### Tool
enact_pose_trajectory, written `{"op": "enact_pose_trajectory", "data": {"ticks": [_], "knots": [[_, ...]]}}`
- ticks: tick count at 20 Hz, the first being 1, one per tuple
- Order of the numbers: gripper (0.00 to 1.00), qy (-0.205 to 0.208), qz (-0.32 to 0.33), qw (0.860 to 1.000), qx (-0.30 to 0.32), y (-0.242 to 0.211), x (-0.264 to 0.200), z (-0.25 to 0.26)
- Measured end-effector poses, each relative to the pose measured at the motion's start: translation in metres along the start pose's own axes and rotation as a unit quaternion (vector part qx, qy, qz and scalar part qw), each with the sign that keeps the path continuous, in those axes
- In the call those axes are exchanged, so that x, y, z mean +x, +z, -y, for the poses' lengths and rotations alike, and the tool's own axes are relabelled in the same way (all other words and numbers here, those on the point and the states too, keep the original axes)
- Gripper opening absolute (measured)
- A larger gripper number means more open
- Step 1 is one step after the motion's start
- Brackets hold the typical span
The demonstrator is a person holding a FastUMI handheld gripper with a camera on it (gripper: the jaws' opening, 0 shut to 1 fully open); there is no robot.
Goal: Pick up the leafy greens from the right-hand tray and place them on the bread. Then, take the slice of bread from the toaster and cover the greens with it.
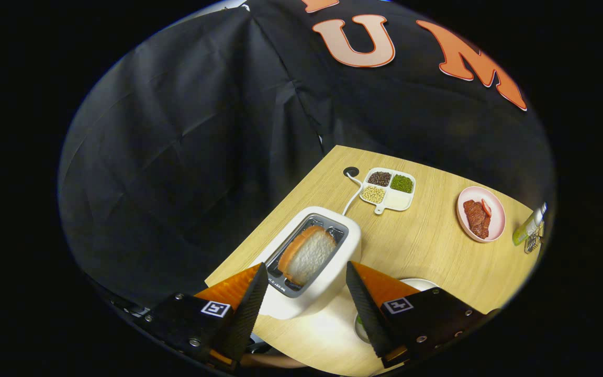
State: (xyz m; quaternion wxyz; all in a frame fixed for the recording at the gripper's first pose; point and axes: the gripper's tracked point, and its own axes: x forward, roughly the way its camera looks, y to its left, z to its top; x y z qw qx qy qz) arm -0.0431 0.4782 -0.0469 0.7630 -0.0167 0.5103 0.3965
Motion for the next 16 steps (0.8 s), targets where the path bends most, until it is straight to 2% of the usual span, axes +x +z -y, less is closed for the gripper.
{"op": "enact_pose_trajectory", "data": {"ticks": [6,10,16], "knots": [[0.84,-0.03,-0.033,0.999,0.004,0.007,0.036,-0.016],[0.73,-0.068,-0.045,0.997,0.012,0.005,0.051,-0.004],[0.41,-0.079,-0.062,0.995,0.005,-0.009,0.061,0.002]]}}
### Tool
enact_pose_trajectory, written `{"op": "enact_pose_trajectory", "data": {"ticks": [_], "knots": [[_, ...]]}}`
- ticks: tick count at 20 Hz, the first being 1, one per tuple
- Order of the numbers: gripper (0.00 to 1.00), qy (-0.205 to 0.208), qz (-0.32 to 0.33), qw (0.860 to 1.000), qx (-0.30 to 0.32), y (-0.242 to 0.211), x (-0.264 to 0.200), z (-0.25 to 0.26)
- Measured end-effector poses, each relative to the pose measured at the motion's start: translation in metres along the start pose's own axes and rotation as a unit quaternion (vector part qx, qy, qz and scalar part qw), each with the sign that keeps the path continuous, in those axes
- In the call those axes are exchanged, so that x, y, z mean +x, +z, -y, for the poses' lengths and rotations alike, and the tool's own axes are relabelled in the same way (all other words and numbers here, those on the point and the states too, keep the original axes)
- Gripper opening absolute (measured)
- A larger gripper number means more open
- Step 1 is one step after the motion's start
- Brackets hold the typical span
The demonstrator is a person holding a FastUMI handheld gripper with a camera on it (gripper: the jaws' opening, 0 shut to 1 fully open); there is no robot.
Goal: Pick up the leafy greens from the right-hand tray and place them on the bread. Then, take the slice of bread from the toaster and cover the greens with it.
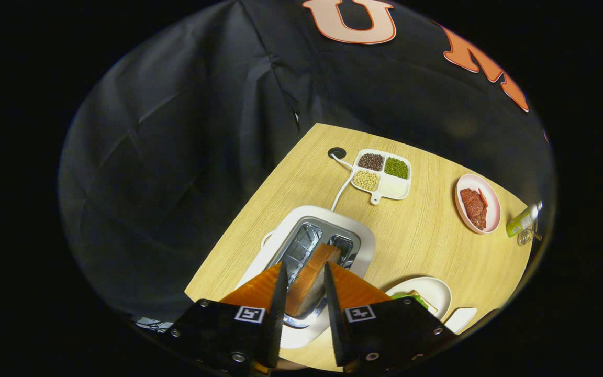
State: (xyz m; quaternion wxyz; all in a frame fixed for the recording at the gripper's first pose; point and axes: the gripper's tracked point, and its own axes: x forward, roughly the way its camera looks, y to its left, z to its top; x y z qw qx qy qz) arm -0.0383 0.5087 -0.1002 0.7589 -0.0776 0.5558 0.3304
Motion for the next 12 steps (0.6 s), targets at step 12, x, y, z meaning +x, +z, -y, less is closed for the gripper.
{"op": "enact_pose_trajectory", "data": {"ticks": [12], "knots": [[0.1,0.065,0.103,0.992,0.02,0.016,-0.049,0.009]]}}
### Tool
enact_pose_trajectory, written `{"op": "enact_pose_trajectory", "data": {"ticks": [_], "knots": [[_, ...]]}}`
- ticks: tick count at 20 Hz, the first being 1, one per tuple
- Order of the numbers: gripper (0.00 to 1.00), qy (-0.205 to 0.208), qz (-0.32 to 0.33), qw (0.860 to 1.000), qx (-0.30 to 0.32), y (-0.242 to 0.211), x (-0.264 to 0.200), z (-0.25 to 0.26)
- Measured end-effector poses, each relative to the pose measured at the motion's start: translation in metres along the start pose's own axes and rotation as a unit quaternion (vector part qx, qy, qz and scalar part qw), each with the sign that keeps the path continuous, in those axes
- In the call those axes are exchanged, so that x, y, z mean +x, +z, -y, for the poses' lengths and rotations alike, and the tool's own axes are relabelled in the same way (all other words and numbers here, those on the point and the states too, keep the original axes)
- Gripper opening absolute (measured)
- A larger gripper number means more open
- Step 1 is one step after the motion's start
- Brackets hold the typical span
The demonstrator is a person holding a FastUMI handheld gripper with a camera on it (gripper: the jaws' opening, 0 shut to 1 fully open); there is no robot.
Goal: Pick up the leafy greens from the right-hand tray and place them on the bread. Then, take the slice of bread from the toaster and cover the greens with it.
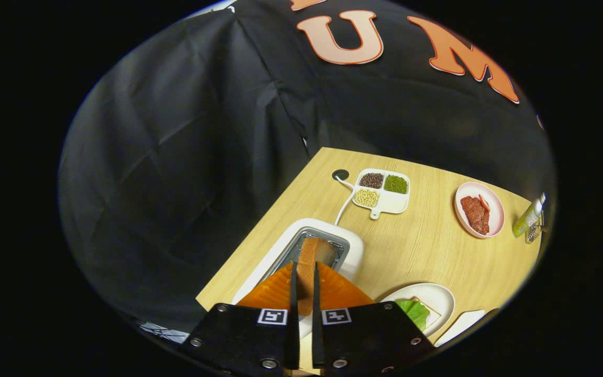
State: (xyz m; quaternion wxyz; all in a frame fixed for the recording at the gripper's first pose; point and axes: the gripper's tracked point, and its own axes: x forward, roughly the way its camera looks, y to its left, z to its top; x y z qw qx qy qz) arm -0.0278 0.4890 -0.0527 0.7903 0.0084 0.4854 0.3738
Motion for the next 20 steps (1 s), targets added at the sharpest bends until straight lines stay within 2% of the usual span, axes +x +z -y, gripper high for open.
{"op": "enact_pose_trajectory", "data": {"ticks": [5,11,16,20], "knots": [[0.1,0.043,0.057,0.997,0.015,0.015,-0.05,-0.004],[0.1,0.059,0.089,0.994,0.026,0.008,-0.093,0.026],[0.1,0.076,0.064,0.994,0.047,-0.024,-0.095,0.055],[0.09,0.072,0.035,0.996,0.034,-0.062,-0.087,0.083]]}}
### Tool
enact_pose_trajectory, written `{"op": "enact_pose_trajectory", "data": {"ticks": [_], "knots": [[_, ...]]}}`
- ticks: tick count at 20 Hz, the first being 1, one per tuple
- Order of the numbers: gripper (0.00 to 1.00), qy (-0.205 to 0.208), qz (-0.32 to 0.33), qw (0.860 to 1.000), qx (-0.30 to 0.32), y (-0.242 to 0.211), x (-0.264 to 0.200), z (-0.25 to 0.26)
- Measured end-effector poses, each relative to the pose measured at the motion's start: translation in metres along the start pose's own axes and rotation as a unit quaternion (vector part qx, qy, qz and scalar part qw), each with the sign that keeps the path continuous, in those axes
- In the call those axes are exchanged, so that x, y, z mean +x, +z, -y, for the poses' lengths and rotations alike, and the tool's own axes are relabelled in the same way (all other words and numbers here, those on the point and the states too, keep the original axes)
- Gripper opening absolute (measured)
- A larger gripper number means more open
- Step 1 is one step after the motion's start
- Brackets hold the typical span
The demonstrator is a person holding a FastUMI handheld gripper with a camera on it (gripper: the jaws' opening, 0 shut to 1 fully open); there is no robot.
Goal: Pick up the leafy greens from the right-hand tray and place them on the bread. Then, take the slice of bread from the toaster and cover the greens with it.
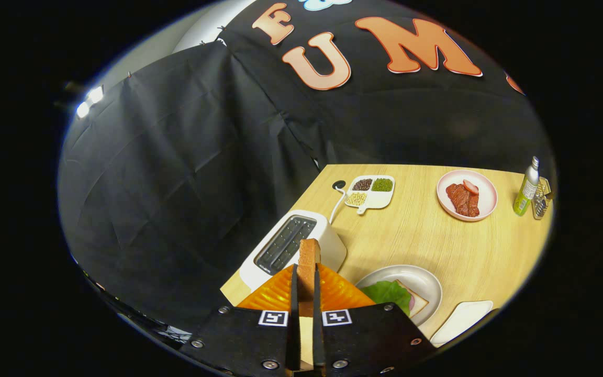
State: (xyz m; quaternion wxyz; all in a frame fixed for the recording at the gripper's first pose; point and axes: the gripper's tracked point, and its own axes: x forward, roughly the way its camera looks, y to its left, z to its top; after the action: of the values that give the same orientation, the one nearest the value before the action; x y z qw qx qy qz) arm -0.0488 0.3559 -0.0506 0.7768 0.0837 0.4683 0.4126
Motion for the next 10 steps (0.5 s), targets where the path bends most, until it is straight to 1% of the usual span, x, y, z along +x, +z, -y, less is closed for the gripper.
{"op": "enact_pose_trajectory", "data": {"ticks": [4,5,8,10], "knots": [[0.1,0.009,-0.052,0.999,0.007,-0.049,0.012,0.028],[0.1,0.005,-0.06,0.998,0.009,-0.058,0.015,0.038],[0.1,-0.025,-0.085,0.996,-0.001,-0.082,0.025,0.074],[0.09,-0.022,-0.086,0.996,0.014,-0.083,0.029,0.086]]}}
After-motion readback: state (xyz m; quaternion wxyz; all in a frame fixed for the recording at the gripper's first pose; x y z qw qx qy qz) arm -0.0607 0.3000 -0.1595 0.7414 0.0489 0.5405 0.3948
